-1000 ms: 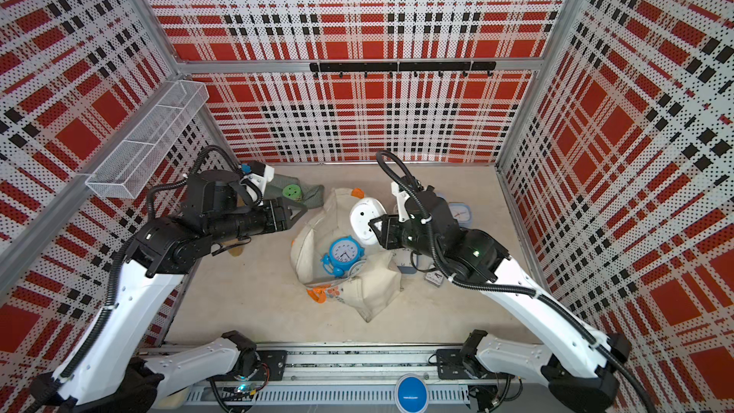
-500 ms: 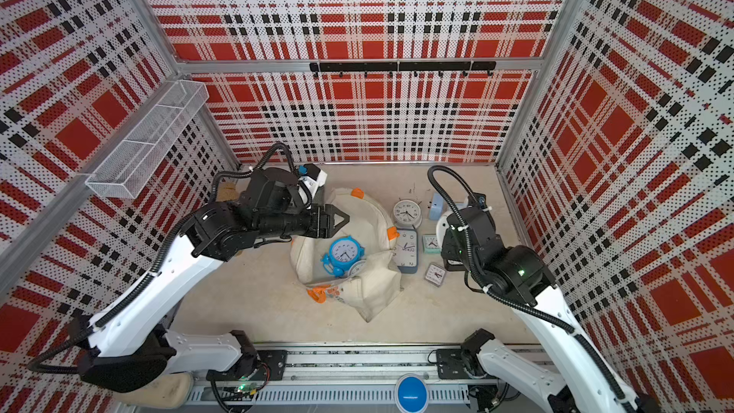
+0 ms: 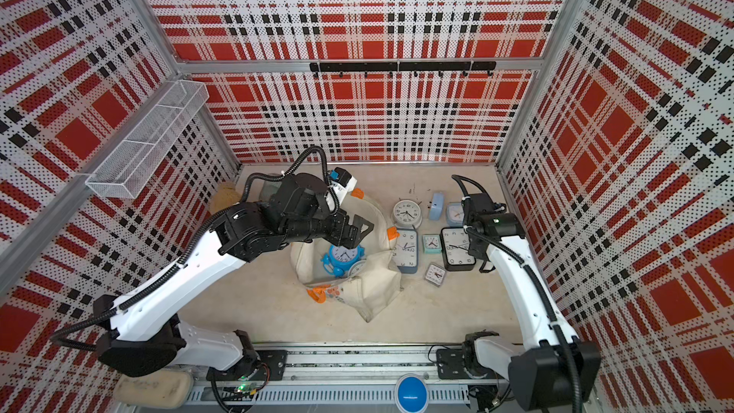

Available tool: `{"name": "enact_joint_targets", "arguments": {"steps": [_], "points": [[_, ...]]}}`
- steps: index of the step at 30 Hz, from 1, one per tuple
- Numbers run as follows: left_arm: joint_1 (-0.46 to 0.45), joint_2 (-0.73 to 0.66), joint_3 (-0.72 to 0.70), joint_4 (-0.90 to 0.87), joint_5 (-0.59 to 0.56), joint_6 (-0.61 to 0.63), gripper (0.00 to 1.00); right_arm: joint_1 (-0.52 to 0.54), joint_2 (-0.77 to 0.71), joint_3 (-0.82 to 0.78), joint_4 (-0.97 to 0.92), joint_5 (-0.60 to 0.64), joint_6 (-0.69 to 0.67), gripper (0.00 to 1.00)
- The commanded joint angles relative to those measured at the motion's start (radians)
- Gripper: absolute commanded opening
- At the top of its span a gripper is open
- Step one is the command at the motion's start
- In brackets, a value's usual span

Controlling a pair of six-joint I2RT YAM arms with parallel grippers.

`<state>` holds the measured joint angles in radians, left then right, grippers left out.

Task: Take the alarm clock out of the canvas bag
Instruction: Place the alarm at the center of the board.

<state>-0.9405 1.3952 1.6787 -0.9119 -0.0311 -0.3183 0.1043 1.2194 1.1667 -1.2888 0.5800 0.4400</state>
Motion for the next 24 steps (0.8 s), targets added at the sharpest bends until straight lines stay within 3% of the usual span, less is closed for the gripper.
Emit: {"name": "enact_joint_targets", "arguments": {"steps": [1,14,24], "points": [[-0.020,-0.014,-0.039,0.079,-0.033,0.093,0.93,-0.016,0.042,0.014,-0.012,0.076,-0.023,0.25],[-0.028,-0.042,-0.126,0.133,-0.077,0.158,0.94,-0.123,0.303,-0.009,0.021,0.132,-0.070,0.27],[-0.026,-0.066,-0.148,0.127,-0.103,0.164,0.95,-0.124,0.463,-0.039,0.074,0.125,-0.077,0.32]]}}
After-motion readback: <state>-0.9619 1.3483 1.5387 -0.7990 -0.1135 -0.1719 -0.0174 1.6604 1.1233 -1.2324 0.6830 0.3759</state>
